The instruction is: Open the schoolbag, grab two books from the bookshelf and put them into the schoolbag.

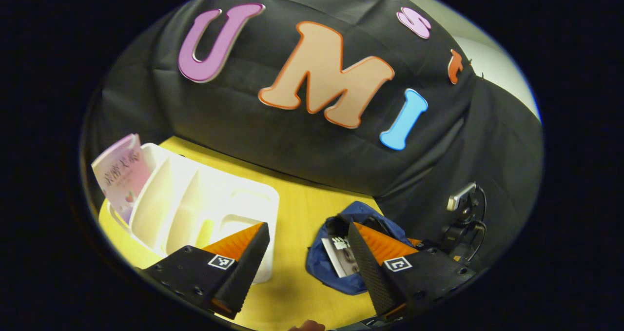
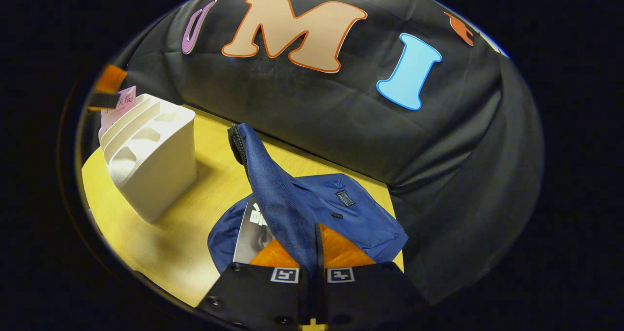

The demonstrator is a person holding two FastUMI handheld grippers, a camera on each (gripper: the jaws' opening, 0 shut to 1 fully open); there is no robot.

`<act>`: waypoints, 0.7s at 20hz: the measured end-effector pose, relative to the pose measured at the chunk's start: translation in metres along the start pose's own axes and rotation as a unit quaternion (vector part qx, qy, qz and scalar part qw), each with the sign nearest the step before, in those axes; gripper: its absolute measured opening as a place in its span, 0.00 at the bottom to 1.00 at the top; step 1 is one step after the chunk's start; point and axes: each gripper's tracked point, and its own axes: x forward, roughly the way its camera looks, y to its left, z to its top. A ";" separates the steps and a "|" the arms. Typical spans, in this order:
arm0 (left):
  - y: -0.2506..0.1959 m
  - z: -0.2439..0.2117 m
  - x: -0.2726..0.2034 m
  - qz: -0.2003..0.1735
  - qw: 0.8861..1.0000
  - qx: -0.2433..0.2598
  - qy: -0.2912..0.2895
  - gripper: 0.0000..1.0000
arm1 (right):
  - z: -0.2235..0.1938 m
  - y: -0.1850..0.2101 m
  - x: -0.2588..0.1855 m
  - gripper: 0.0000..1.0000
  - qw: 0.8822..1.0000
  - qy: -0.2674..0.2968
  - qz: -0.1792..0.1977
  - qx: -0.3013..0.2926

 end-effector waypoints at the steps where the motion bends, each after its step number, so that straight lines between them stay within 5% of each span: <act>1: 0.015 0.008 -0.007 0.018 1.000 0.006 -0.001 0.94 | 0.001 0.001 0.001 0.06 1.000 0.002 -0.001 -0.001; 14: 0.214 0.107 -0.061 0.146 0.984 0.086 0.058 0.94 | 0.003 0.006 0.005 0.07 0.999 0.021 -0.026 0.000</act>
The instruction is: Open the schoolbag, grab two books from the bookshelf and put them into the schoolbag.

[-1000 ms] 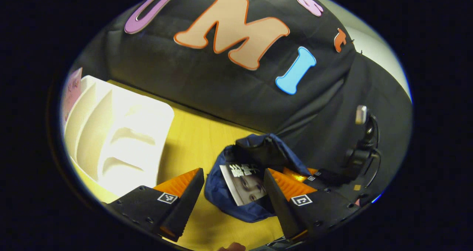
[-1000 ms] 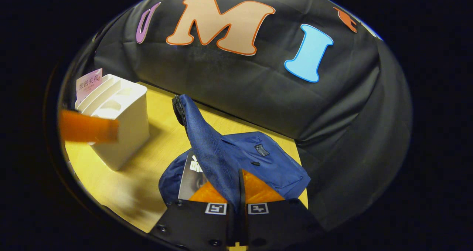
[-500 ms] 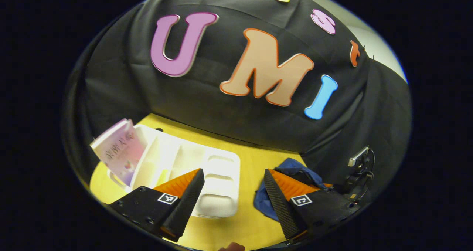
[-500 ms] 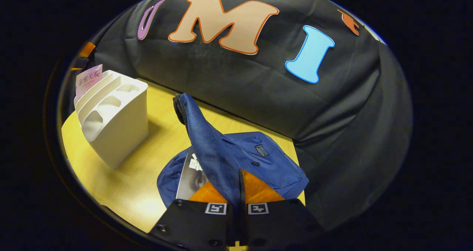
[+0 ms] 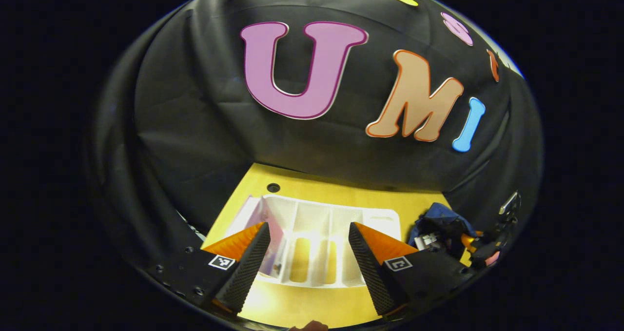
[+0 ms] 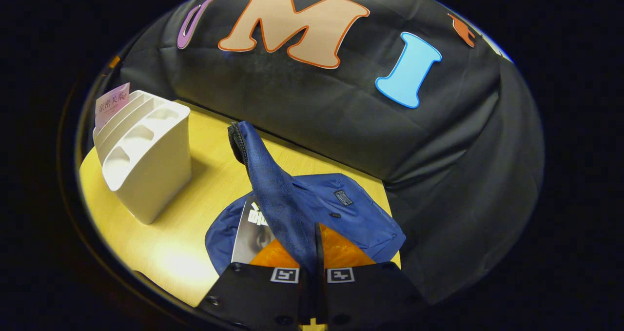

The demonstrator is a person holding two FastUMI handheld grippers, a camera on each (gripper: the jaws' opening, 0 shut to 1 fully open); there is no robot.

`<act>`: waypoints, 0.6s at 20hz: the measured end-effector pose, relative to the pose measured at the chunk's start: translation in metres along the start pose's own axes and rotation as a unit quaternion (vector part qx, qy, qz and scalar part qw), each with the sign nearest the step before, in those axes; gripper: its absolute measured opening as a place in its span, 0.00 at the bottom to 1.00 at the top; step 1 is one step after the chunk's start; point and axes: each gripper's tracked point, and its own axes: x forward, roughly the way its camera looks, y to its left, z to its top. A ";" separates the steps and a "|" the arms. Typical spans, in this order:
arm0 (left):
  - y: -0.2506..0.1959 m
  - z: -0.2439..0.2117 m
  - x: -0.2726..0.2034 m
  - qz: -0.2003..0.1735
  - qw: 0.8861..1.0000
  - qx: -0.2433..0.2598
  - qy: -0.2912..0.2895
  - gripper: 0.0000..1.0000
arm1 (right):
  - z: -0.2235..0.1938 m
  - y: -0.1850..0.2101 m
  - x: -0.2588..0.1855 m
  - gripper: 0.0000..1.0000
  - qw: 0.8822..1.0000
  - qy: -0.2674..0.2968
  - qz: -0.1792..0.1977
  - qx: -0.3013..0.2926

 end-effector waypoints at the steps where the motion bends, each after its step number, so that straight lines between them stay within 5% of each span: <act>1: 0.011 -0.001 0.007 0.004 1.000 0.011 0.014 0.94 | 0.001 0.001 0.001 0.07 1.000 0.002 -0.002 0.000; 12: 0.092 -0.064 0.091 0.008 0.982 -0.001 0.190 0.92 | 0.003 0.008 0.003 0.07 1.000 0.010 -0.024 -0.001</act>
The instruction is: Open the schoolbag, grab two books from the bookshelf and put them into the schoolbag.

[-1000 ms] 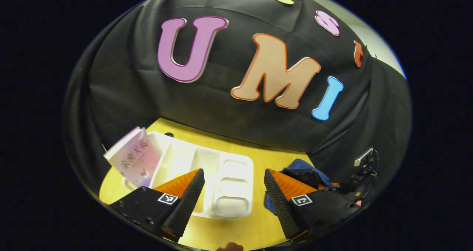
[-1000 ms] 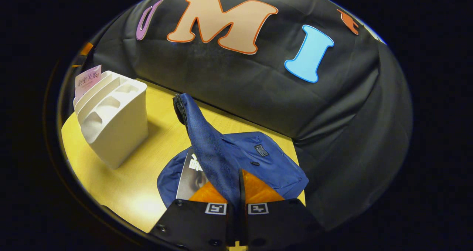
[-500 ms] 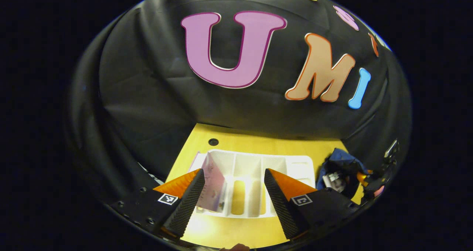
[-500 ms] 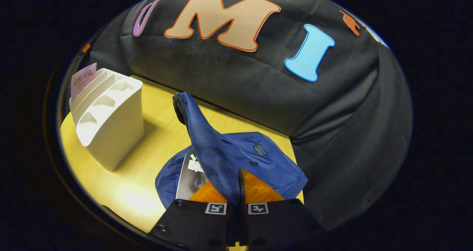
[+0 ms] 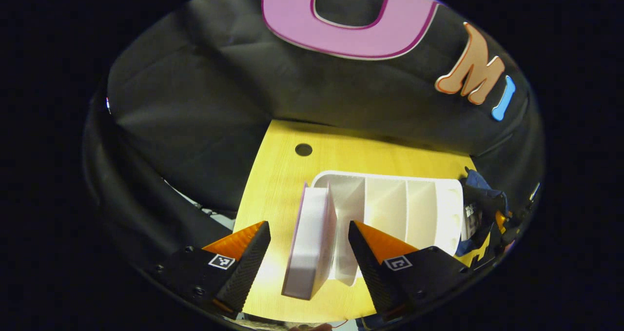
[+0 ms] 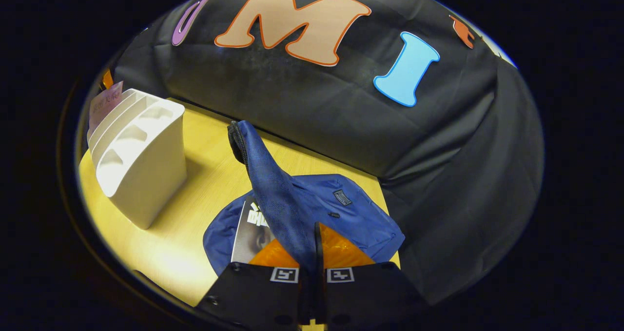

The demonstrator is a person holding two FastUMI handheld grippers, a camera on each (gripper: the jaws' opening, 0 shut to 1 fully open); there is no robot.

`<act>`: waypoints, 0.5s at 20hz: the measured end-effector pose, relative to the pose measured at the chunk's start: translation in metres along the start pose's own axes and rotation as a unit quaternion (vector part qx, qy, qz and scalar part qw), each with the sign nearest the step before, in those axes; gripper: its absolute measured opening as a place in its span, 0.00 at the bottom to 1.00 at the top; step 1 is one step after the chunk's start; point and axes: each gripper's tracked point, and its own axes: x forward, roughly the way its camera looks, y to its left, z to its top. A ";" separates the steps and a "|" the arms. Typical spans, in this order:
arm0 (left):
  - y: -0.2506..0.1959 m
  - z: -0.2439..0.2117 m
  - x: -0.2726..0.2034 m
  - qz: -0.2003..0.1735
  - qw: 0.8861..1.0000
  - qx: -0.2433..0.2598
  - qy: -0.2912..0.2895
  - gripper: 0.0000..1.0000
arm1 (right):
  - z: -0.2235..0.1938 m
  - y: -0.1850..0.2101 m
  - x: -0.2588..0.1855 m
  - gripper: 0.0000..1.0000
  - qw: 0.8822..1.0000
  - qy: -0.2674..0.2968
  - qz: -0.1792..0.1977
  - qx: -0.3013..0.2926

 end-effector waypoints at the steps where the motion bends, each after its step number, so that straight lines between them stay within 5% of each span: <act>1: 0.003 -0.006 0.006 -0.005 1.000 -0.002 0.019 0.95 | 0.000 0.001 0.000 0.06 1.000 0.001 -0.001 -0.001; 10: -0.016 -0.016 0.026 -0.034 0.994 0.035 0.098 0.76 | -0.002 0.004 0.002 0.07 1.000 0.004 -0.004 -0.004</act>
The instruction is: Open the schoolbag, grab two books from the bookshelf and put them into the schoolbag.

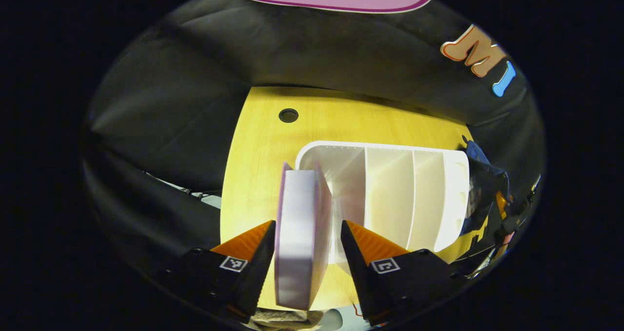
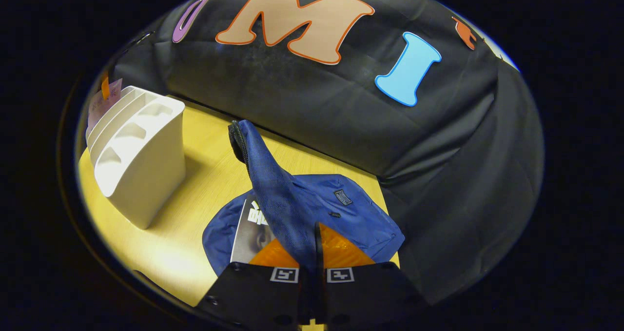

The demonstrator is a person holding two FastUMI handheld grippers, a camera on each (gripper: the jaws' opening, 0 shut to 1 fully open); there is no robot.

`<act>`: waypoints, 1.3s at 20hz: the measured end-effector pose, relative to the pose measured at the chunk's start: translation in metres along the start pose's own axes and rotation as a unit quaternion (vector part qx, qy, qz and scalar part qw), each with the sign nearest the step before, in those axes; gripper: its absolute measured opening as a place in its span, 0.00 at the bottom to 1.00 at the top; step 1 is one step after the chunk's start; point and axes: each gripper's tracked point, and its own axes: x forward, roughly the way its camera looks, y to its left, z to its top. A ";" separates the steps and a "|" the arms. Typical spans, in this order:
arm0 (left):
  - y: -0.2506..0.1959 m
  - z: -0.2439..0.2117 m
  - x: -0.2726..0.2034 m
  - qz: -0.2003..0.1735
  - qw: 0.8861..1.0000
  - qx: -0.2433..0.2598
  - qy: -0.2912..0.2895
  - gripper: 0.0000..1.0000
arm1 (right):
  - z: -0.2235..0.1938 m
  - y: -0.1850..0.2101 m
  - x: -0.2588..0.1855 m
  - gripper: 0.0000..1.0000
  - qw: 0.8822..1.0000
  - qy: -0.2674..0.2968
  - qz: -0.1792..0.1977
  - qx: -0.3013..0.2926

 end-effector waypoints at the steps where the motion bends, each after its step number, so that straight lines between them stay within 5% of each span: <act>1: -0.004 -0.001 0.003 -0.001 1.000 0.003 0.012 0.71 | 0.000 0.000 0.000 0.06 1.000 0.000 0.000 0.000; 2: -0.009 -0.003 0.006 -0.002 1.000 0.001 0.023 0.67 | -0.001 0.000 0.000 0.06 1.000 0.000 0.000 0.000; 4: -0.014 -0.006 0.015 -0.003 0.999 -0.002 0.043 0.42 | -0.001 -0.001 0.000 0.07 1.000 -0.001 0.000 0.001; 6: -0.019 -0.008 0.021 -0.006 0.999 -0.002 0.052 0.48 | -0.001 -0.002 -0.001 0.07 1.000 -0.002 0.000 0.002; 10: -0.023 -0.013 0.035 -0.002 0.997 0.003 0.076 0.42 | -0.002 -0.002 -0.002 0.06 1.000 -0.002 0.002 0.000; 11: -0.020 -0.016 0.038 0.007 0.996 0.002 0.087 0.48 | -0.002 -0.002 -0.003 0.06 1.000 -0.003 0.002 -0.001; 15: -0.021 -0.026 0.035 0.020 0.993 -0.001 0.118 0.39 | -0.004 0.000 -0.003 0.06 1.000 -0.003 0.004 -0.003; 26: -0.019 -0.030 -0.017 0.042 0.994 -0.086 0.059 0.39 | -0.007 0.001 -0.002 0.06 1.000 -0.007 0.018 -0.011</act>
